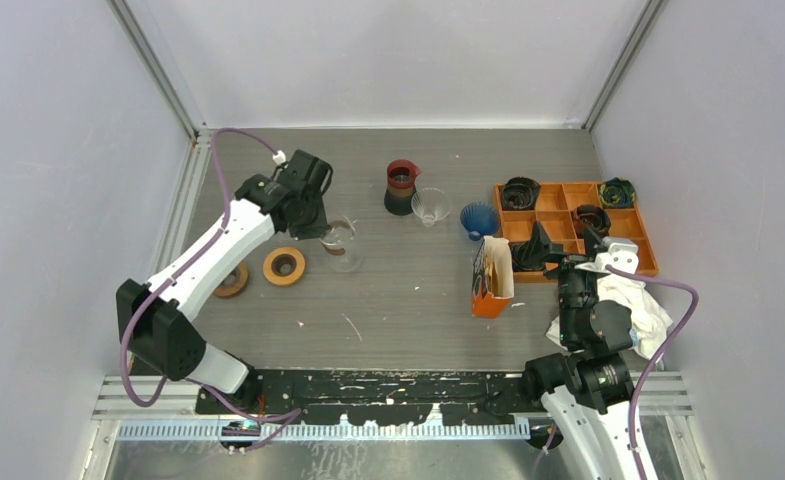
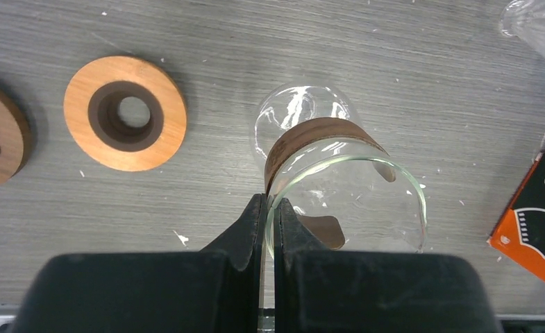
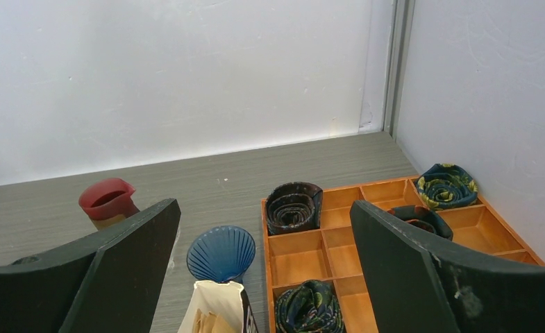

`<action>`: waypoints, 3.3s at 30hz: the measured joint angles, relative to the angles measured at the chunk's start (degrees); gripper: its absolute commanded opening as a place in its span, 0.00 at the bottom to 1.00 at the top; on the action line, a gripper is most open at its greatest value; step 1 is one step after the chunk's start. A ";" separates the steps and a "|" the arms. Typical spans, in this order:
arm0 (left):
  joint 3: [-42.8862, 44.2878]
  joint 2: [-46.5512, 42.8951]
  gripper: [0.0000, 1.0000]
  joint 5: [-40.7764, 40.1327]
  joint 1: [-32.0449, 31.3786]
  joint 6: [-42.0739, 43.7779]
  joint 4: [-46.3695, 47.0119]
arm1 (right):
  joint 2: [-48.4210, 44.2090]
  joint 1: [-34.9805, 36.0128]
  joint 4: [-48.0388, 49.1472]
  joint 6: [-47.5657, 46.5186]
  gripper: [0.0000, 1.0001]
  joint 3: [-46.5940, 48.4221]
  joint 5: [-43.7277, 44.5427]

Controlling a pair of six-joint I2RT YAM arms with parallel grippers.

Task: Place the coffee filter in the dripper
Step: Move the coffee server to the center of the board, then pick up the dripper holder from the center of the board.

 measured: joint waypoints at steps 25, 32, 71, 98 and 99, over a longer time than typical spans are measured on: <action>-10.27 0.74 0.00 -13.90 -7.08 -20.96 5.25 | 0.00 0.33 0.00 -0.02 1.00 0.00 -0.02; -8.37 2.78 0.11 -14.19 -7.08 -21.88 5.31 | 0.00 0.37 -0.02 -0.02 1.00 0.00 -0.02; -19.10 -22.77 0.99 -11.72 8.13 -8.00 5.40 | 1.70 0.72 -0.07 -0.04 1.00 0.00 -1.44; -31.41 -8.63 0.81 4.50 26.25 -5.53 14.78 | 2.32 1.09 -0.09 -0.07 1.00 -0.02 -1.49; -31.41 -7.61 0.79 4.55 26.32 -5.55 15.06 | 2.32 1.09 -0.09 -0.07 1.00 -0.02 -1.46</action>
